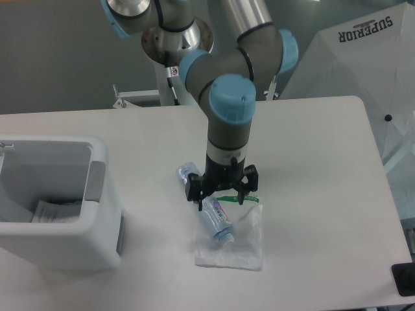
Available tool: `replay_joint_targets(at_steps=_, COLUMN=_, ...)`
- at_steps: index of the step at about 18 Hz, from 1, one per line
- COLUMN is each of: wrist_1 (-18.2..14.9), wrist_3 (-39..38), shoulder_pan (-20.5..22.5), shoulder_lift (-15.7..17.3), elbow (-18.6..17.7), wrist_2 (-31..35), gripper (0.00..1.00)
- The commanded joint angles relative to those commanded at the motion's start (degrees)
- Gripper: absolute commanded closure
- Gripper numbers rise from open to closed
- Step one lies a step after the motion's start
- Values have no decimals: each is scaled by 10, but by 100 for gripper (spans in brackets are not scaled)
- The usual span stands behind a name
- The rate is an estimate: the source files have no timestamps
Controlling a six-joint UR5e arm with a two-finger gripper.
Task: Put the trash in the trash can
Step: 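Close the gripper around the bottle's capped end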
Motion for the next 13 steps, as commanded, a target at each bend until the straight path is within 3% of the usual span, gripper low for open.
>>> replay_joint_targets(at_steps=4, wrist_1=21, wrist_3=-10, shoulder_pan=-4, shoulder_lift=-28, elbow=10, wrist_2=19, gripper=0)
replay_joint_targets(at_steps=13, wrist_1=31, wrist_3=-37, shoulder_pan=-9, shoulder_lift=-69, elbow=24, wrist_2=47, gripper=0)
